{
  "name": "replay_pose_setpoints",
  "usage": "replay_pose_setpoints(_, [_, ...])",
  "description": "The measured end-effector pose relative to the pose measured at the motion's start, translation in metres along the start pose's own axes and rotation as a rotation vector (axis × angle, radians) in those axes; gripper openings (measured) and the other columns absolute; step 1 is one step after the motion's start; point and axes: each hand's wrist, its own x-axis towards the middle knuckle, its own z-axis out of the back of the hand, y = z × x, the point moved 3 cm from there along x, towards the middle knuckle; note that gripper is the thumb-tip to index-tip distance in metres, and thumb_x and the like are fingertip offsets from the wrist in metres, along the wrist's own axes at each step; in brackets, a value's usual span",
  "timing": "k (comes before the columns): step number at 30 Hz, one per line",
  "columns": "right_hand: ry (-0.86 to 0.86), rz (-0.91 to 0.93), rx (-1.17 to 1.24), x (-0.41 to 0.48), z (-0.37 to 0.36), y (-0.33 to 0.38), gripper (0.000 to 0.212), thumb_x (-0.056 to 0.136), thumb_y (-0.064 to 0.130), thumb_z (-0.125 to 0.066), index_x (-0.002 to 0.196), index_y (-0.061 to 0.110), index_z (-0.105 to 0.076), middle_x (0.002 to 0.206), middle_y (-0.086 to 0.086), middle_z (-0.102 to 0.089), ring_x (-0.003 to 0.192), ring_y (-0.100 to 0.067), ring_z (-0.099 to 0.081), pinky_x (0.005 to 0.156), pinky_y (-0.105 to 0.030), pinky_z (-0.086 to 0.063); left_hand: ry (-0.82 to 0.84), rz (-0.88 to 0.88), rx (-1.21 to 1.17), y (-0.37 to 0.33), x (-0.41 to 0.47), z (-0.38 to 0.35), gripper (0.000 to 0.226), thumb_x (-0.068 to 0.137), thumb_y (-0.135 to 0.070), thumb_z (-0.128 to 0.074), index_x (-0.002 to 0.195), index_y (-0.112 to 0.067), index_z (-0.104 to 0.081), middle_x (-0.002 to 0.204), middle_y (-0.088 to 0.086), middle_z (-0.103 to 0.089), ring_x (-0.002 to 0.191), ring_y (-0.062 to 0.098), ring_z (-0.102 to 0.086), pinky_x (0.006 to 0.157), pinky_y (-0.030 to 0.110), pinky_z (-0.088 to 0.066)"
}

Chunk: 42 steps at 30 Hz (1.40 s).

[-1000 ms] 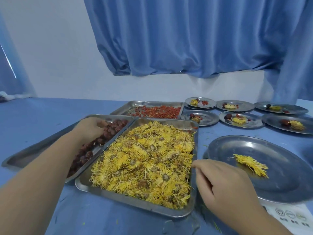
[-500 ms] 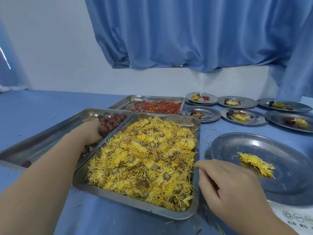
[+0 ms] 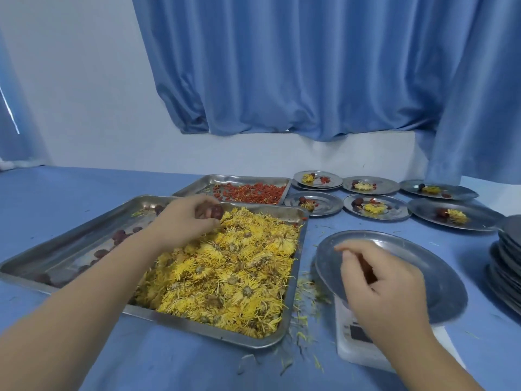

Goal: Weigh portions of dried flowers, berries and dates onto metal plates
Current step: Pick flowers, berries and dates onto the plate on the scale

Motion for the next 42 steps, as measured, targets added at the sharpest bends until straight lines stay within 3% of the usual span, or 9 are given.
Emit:
replay_pose_setpoints(2, [-0.132, -0.262, 0.196, 0.008, 0.011, -0.014, 0.027, 0.090, 0.018, -0.053, 0.074, 0.034, -0.067, 0.051, 0.002, -0.053, 0.043, -0.007, -0.043, 0.039, -0.010, -0.030, 0.078, -0.065, -0.030, -0.034, -0.001, -0.013, 0.027, 0.085, -0.036, -0.069, 0.108, -0.044, -0.058, 0.090, -0.012, -0.066, 0.064, 0.000, -0.063, 0.055, 0.016, -0.049])
replay_pose_setpoints(5, [-0.282, -0.554, 0.367, 0.016, 0.030, -0.037, 0.025, 0.090, 0.017, -0.053, 0.078, 0.032, -0.070, 0.044, 0.011, -0.046, 0.040, -0.007, -0.034, 0.039, -0.021, -0.031, 0.206, -0.162, -0.037, -0.081, -0.003, -0.037, 0.026, 0.083, -0.042, -0.070, 0.108, -0.042, -0.061, 0.093, -0.015, -0.065, 0.067, 0.005, -0.063, 0.057, 0.014, -0.047])
replay_pose_setpoints(9, [-0.425, -0.710, 0.529, 0.022, 0.049, -0.051, 0.024, 0.086, 0.014, -0.052, 0.076, 0.025, -0.071, 0.047, 0.012, -0.043, 0.042, -0.011, -0.030, 0.042, -0.024, -0.027, 0.332, -0.345, 0.114, -0.135, -0.006, -0.074, 0.026, 0.083, -0.049, -0.067, 0.106, -0.039, -0.062, 0.092, -0.018, -0.060, 0.077, -0.006, -0.054, 0.060, 0.012, -0.038])
replay_pose_setpoints(14, [-0.449, -0.797, 0.683, 0.024, 0.052, -0.056, 0.028, 0.085, 0.009, -0.051, 0.070, 0.022, -0.070, 0.044, 0.004, -0.035, 0.038, -0.010, -0.028, 0.038, -0.020, -0.025, 0.425, -0.454, 0.255, -0.169, -0.002, -0.105, 0.034, 0.085, -0.058, -0.061, 0.110, -0.036, -0.062, 0.097, -0.018, -0.053, 0.086, -0.001, -0.049, 0.071, 0.024, -0.042])
replay_pose_setpoints(18, [-0.368, -0.781, 0.595, 0.019, 0.042, -0.048, 0.023, 0.083, 0.015, -0.052, 0.074, 0.026, -0.071, 0.045, 0.005, -0.035, 0.040, -0.010, -0.030, 0.041, -0.025, -0.026, 0.475, -0.470, 0.373, -0.175, 0.005, -0.118, 0.044, 0.082, -0.064, -0.060, 0.116, -0.036, -0.060, 0.104, -0.014, -0.050, 0.097, 0.009, -0.050, 0.086, 0.036, -0.049])
replay_pose_setpoints(22, [-0.256, -0.769, 0.722, 0.030, 0.032, -0.046, 0.027, 0.087, 0.008, -0.052, 0.073, 0.022, -0.070, 0.046, 0.001, -0.034, 0.040, -0.012, -0.026, 0.037, -0.022, -0.023, 0.467, -0.478, 0.361, -0.166, 0.018, -0.115, 0.058, 0.080, -0.067, -0.060, 0.129, -0.035, -0.054, 0.108, -0.015, -0.045, 0.101, 0.007, -0.048, 0.088, 0.033, -0.048])
replay_pose_setpoints(31, [0.242, -0.676, 0.542, 0.111, 0.020, -0.077, 0.022, 0.087, 0.011, -0.056, 0.072, 0.014, -0.072, 0.050, -0.002, -0.047, 0.040, -0.015, -0.035, 0.038, -0.025, -0.029, 0.284, -0.271, 0.339, -0.096, 0.093, -0.065, 0.028, 0.089, -0.052, -0.057, 0.110, -0.035, -0.063, 0.106, -0.017, -0.058, 0.095, 0.002, -0.055, 0.083, 0.029, -0.047])
replay_pose_setpoints(35, [0.321, -0.654, 0.432, 0.127, 0.015, -0.101, 0.020, 0.088, 0.015, -0.059, 0.072, 0.014, -0.072, 0.051, -0.003, -0.051, 0.042, -0.016, -0.039, 0.040, -0.026, -0.034, 0.288, -0.110, 0.449, -0.055, 0.139, -0.056, 0.021, 0.090, -0.041, -0.059, 0.108, -0.032, -0.065, 0.112, -0.009, -0.062, 0.098, 0.012, -0.060, 0.089, 0.038, -0.052])
replay_pose_setpoints(42, [0.436, -0.663, 0.271, 0.121, 0.011, -0.138, 0.018, 0.086, 0.026, -0.060, 0.074, 0.021, -0.071, 0.055, -0.001, -0.058, 0.044, -0.014, -0.045, 0.046, -0.028, -0.039, 0.313, 0.018, 0.566, -0.011, 0.204, -0.082, 0.026, 0.093, -0.024, -0.057, 0.117, -0.022, -0.068, 0.126, -0.002, -0.064, 0.107, 0.016, -0.057, 0.095, 0.031, -0.043])
